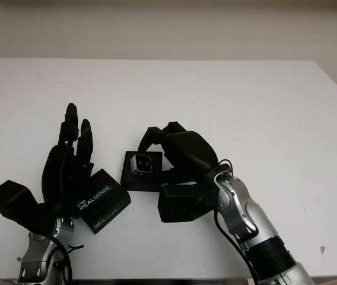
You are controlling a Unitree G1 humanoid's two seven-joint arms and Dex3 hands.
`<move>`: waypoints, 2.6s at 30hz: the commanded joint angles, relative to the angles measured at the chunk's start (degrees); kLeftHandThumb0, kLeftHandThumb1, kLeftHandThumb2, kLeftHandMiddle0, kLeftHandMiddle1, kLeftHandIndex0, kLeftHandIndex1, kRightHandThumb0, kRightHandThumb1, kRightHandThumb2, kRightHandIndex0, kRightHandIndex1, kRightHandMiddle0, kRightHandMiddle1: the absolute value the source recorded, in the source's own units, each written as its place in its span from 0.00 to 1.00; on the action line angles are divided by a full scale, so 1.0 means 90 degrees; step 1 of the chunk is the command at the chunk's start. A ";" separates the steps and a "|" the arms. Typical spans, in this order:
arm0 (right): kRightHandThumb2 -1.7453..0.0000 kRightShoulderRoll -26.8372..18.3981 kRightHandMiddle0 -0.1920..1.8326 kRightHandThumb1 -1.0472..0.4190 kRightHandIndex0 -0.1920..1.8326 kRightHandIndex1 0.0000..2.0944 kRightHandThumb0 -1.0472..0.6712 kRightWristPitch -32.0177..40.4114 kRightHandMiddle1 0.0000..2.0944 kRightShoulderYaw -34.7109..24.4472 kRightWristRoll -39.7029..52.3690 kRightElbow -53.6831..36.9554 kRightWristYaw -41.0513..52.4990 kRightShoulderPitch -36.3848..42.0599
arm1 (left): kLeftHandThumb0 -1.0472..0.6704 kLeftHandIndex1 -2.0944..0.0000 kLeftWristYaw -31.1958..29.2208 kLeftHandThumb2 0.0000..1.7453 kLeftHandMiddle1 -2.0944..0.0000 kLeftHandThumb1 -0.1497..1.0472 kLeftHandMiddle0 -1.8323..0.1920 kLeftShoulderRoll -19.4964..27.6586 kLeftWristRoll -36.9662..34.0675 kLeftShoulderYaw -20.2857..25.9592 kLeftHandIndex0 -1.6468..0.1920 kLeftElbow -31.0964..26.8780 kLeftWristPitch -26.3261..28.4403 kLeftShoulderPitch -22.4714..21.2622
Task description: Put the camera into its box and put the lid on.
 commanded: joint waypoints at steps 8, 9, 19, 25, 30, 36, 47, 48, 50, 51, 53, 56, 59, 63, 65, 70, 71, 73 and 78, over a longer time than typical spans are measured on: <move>0.97 0.0065 0.31 0.09 0.17 0.51 0.33 -0.0262 0.59 -0.0053 0.0161 0.0225 -0.0275 -0.0114 | 0.16 1.00 0.0028 0.20 1.00 1.00 1.00 -0.0011 0.0029 -0.0011 1.00 -0.0030 -0.0027 0.0004; 0.97 0.0063 0.32 0.09 0.17 0.52 0.34 -0.0312 0.60 -0.0053 0.0168 0.0257 -0.0317 -0.0111 | 0.16 1.00 0.0017 0.20 1.00 1.00 1.00 -0.0013 0.0017 -0.0008 1.00 -0.0015 -0.0043 0.0002; 0.97 0.0032 0.32 0.06 0.15 0.60 0.36 -0.0775 0.69 -0.0040 0.0164 0.0495 -0.0613 -0.0096 | 0.16 1.00 0.0005 0.20 1.00 1.00 1.00 -0.0047 -0.0026 -0.0014 1.00 0.0017 -0.0054 0.0009; 0.97 0.0077 0.32 0.06 0.15 0.61 0.37 -0.0899 0.69 -0.0037 0.0172 0.0562 -0.0750 -0.0073 | 0.16 1.00 -0.0042 0.19 1.00 1.00 1.00 -0.0067 -0.0086 -0.0010 1.00 0.0068 -0.0098 0.0017; 0.97 0.0088 0.32 0.06 0.15 0.61 0.37 -0.0968 0.70 -0.0002 0.0108 0.0641 -0.0846 -0.0116 | 0.16 1.00 -0.0054 0.19 1.00 1.00 1.00 -0.0100 -0.0116 -0.0001 1.00 0.0053 -0.0070 0.0030; 0.97 0.0159 0.32 0.07 0.15 0.62 0.38 -0.1100 0.70 -0.0028 0.0159 0.0799 -0.0979 -0.0159 | 0.16 1.00 0.0015 0.19 1.00 1.00 1.00 -0.0151 -0.0085 -0.0007 1.00 0.0044 -0.0075 0.0050; 0.97 0.0550 0.30 0.07 0.17 0.57 0.40 -0.0588 0.73 -0.0437 0.1114 0.0794 -0.0577 -0.0262 | 0.17 1.00 -0.0085 0.19 1.00 1.00 1.00 -0.0176 -0.0152 0.0001 1.00 0.0133 -0.0183 0.0066; 0.97 0.0604 0.30 0.08 0.17 0.57 0.40 -0.0432 0.73 -0.0509 0.1276 0.0745 -0.0458 -0.0289 | 0.17 1.00 -0.0088 0.19 1.00 1.00 1.00 -0.0178 -0.0164 0.0005 1.00 0.0132 -0.0184 0.0069; 0.97 0.0683 0.29 0.08 0.17 0.58 0.40 -0.0072 0.74 -0.0632 0.1486 0.0611 -0.0256 -0.0369 | 0.17 1.00 -0.0109 0.19 1.00 1.00 1.00 -0.0174 -0.0191 0.0011 1.00 0.0138 -0.0203 0.0075; 0.97 0.0710 0.29 0.09 0.17 0.58 0.40 0.0091 0.74 -0.0686 0.1566 0.0535 -0.0167 -0.0410 | 0.17 1.00 -0.0118 0.19 1.00 1.00 1.00 -0.0167 -0.0191 0.0010 1.00 0.0144 -0.0219 0.0078; 0.97 0.0759 0.29 0.09 0.17 0.57 0.40 0.0382 0.73 -0.0784 0.1715 0.0372 -0.0023 -0.0469 | 0.17 1.00 -0.0134 0.19 1.00 1.00 1.00 -0.0155 -0.0192 0.0007 1.00 0.0161 -0.0248 0.0075; 0.97 0.0744 0.29 0.09 0.17 0.56 0.40 0.0580 0.73 -0.0857 0.1825 0.0205 0.0125 -0.0511 | 0.18 1.00 -0.0168 0.19 1.00 1.00 1.00 -0.0145 -0.0208 0.0009 1.00 0.0181 -0.0273 0.0066; 0.97 0.0732 0.28 0.08 0.16 0.55 0.40 0.0860 0.75 -0.0960 0.2078 -0.0029 0.0394 -0.0496 | 0.17 1.00 -0.0131 0.19 1.00 1.00 1.00 -0.0155 -0.0176 0.0002 1.00 0.0169 -0.0253 0.0060; 0.97 0.0658 0.27 0.07 0.14 0.54 0.40 0.1298 0.77 -0.1083 0.2334 -0.0443 0.0772 -0.0438 | 0.17 1.00 -0.0153 0.20 1.00 1.00 1.00 -0.0118 -0.0132 -0.0022 1.00 0.0166 -0.0248 0.0050; 0.97 0.0645 0.26 0.07 0.14 0.50 0.39 0.1600 0.77 -0.1160 0.2497 -0.0678 0.0974 -0.0370 | 0.17 1.00 -0.0190 0.20 1.00 1.00 1.00 -0.0104 -0.0136 -0.0024 1.00 0.0193 -0.0278 0.0042; 0.97 0.0666 0.27 0.05 0.16 0.36 0.36 0.2383 0.77 -0.1202 0.2754 -0.1206 0.1305 -0.0171 | 0.17 1.00 -0.0160 0.20 1.00 1.00 1.00 -0.0112 -0.0085 -0.0036 1.00 0.0185 -0.0242 0.0028; 0.97 0.0688 0.27 0.05 0.17 0.33 0.36 0.2504 0.78 -0.1203 0.2787 -0.1291 0.1321 -0.0126 | 0.17 1.00 -0.0158 0.20 1.00 1.00 1.00 -0.0116 -0.0086 -0.0036 1.00 0.0181 -0.0236 0.0024; 0.97 0.0748 0.28 0.06 0.18 0.29 0.35 0.2780 0.78 -0.1201 0.2865 -0.1454 0.1333 -0.0039 | 0.17 1.00 -0.0164 0.20 1.00 1.00 1.00 -0.0118 -0.0096 -0.0036 1.00 0.0170 -0.0225 0.0019; 0.97 0.0896 0.27 0.06 0.21 0.20 0.36 0.3297 0.81 -0.1151 0.2992 -0.1597 0.1283 0.0132 | 0.17 1.00 -0.0128 0.20 1.00 1.00 1.00 -0.0146 -0.0135 -0.0031 1.00 0.0087 -0.0133 0.0022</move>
